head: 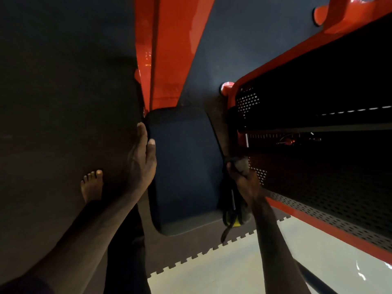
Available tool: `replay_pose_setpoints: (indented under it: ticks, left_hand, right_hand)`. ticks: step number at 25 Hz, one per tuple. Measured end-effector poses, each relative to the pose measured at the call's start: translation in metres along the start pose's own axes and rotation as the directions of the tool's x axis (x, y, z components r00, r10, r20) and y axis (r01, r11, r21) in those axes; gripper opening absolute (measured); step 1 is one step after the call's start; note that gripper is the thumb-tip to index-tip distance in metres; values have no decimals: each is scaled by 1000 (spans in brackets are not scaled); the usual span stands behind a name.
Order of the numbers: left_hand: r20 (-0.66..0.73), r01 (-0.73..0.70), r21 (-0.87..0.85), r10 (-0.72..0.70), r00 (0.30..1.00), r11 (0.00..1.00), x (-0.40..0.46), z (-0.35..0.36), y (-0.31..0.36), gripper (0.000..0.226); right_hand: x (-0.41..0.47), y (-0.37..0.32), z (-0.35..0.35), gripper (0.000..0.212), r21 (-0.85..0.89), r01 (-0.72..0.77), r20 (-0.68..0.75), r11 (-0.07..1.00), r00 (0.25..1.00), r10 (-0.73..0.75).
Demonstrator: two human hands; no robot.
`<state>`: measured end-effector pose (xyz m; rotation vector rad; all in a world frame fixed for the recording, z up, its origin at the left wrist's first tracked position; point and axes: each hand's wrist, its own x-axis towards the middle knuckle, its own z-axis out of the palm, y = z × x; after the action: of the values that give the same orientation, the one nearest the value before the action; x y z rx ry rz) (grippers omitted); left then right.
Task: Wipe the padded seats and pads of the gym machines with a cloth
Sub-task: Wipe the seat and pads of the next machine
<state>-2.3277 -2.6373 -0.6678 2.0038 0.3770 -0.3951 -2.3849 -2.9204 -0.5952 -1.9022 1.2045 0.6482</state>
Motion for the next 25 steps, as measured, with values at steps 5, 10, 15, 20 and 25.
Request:
replay_pose_setpoints:
  ticks: [5,10,15,20,25]
  left_hand:
    - [-15,-18,16,19,1000,1000,-1,-1,2,54]
    - [0,4,-2,-4,1000,1000,1,0,-5,58]
    - [-9,-6,27,6,1000,1000,0,-4,4,56]
    - [63,-1,-35,4,998,999,3,-4,-7,58]
    - [129,86,50,-92,987,995,4,-8,-18,62]
  right_hand:
    - [77,-72,30,75,-2,139,16,990,990,-139]
    - [58,-75,31,48,49,149,64,988,986,-152]
    - [56,-74,30,69,1,146,73,989,987,-146]
    - [123,-145,64,62,-70,355,123,932,930,-345]
    - [98,-129,48,50,-247,401,140,882,916,-377]
